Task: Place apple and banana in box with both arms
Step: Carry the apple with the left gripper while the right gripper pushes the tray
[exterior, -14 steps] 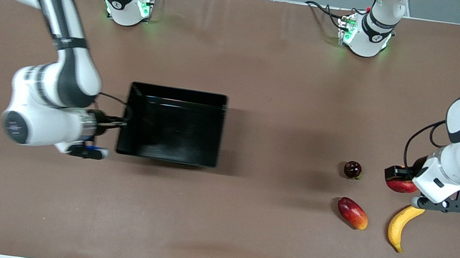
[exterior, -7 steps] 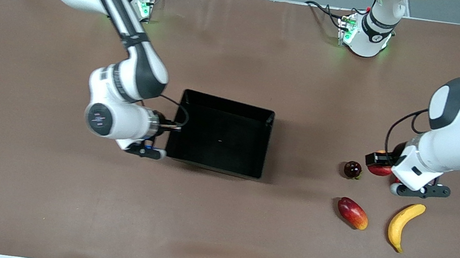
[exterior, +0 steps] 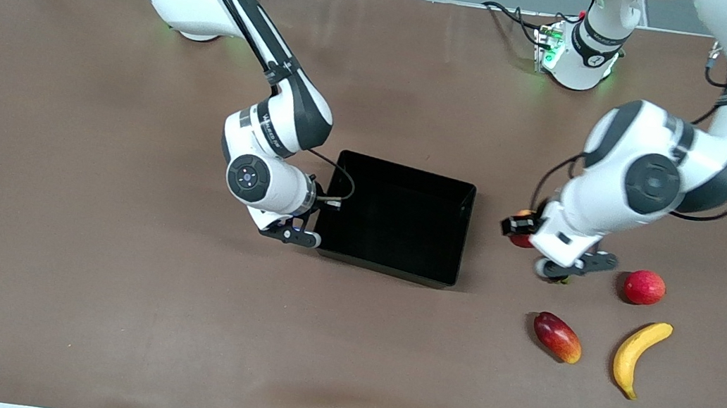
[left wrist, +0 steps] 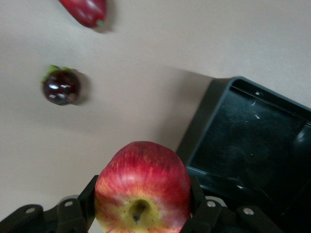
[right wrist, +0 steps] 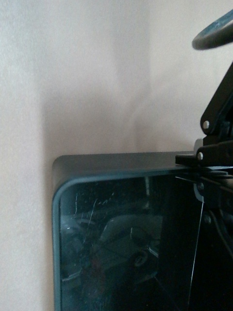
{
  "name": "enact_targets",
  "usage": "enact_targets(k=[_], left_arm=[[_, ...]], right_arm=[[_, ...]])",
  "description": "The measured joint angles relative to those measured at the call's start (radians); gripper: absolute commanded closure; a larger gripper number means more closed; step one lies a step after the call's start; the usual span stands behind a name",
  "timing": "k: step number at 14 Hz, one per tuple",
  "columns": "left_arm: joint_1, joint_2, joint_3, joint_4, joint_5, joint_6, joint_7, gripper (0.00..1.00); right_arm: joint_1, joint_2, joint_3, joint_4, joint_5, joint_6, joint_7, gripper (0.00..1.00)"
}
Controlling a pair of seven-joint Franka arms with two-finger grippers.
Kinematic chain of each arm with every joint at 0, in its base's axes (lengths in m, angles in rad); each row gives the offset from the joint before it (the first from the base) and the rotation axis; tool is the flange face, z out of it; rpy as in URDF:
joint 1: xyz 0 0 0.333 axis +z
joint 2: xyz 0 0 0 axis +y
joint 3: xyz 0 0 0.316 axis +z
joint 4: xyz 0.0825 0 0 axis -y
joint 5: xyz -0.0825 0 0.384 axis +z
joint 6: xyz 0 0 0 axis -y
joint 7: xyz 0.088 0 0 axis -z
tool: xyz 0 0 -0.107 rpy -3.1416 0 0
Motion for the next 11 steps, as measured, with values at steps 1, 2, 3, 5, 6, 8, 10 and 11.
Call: enact_targets(k=[1, 2, 3, 5, 6, 8, 10, 11], left_arm=[[-0.024, 0.0, -0.002, -0.028, 0.0, 0.047, -0.026, 1.0], [-0.05, 0.002, -0.003, -0.05, 0.0, 0.085, -0.049, 1.0], [-0.078, 0.005, -0.004, -0.064, 0.001, 0.112, -0.064, 1.0], [-0.13, 0.018, -0.004, -0.076, 0.035, 0.145, -0.076, 1.0], [-0.152, 0.03, -0.005, -0.077, 0.06, 0.157, -0.079, 1.0], [-0.187, 0.07, -0.004, -0.077, 0.104, 0.198, -0.079, 1.0], [-0.206, 0.122, -0.004, -0.078, 0.15, 0.24, -0.08, 1.0], [-0.208, 0.146, -0.004, -0.078, 0.168, 0.254, -0.08, 1.0]], right_arm=[[0.0, 0.0, -0.001, 0.002, 0.0, 0.003, 0.0, 0.0], [-0.001, 0.0, -0.003, 0.006, 0.0, 0.004, -0.002, 0.0], [0.001, 0.0, -0.003, 0.011, 0.0, 0.004, -0.004, 0.0], [0.01, -0.003, -0.003, 0.025, -0.001, 0.001, -0.005, 0.0], [0.011, -0.008, -0.003, 0.036, -0.001, -0.018, -0.005, 0.0], [0.009, -0.036, -0.019, 0.066, -0.002, -0.11, -0.005, 0.0], [-0.012, -0.074, -0.041, 0.118, -0.002, -0.248, -0.006, 0.0], [-0.031, -0.091, -0.046, 0.15, -0.007, -0.319, -0.007, 0.0]])
